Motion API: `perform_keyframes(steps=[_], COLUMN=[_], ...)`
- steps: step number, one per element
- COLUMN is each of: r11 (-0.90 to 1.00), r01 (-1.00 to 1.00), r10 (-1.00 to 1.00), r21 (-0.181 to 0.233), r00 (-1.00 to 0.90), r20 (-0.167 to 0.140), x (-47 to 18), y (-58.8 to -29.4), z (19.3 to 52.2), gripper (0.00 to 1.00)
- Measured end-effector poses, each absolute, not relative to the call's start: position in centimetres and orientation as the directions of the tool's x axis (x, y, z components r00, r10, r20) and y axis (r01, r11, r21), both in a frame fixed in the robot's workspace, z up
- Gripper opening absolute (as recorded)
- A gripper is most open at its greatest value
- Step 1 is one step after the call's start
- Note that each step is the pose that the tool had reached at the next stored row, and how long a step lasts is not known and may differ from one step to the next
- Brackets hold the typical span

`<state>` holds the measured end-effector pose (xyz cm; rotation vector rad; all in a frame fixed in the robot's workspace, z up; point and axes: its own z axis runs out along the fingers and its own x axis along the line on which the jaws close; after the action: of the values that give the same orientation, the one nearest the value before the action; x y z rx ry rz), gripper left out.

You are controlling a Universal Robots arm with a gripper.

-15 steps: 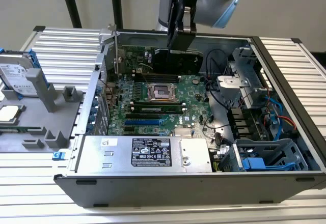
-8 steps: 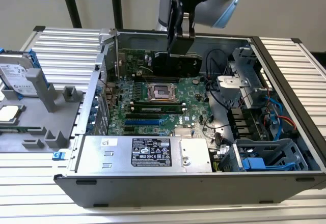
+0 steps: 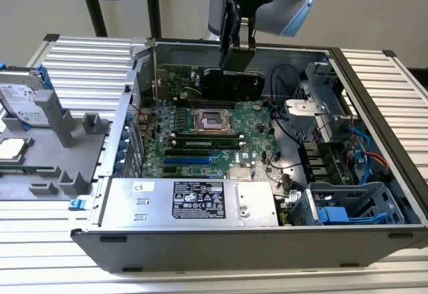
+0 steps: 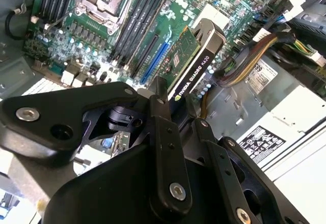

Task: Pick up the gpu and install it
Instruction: 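Insert the gpu into the slot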

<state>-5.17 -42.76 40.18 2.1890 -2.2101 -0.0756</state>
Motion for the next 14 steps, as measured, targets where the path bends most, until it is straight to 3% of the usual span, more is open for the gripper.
perform_keyframes(steps=[8,14], r11=[0.007,0.007], r01=[-1.0,-1.0], r10=[-1.0,-1.0], r21=[0.024,0.024], r00=[-0.008,-0.008], r20=[-0.013,-0.013], x=[-5.16,-5.16], y=[-42.72,-42.72], z=[40.14,40.14], gripper=[0.0,0.0])
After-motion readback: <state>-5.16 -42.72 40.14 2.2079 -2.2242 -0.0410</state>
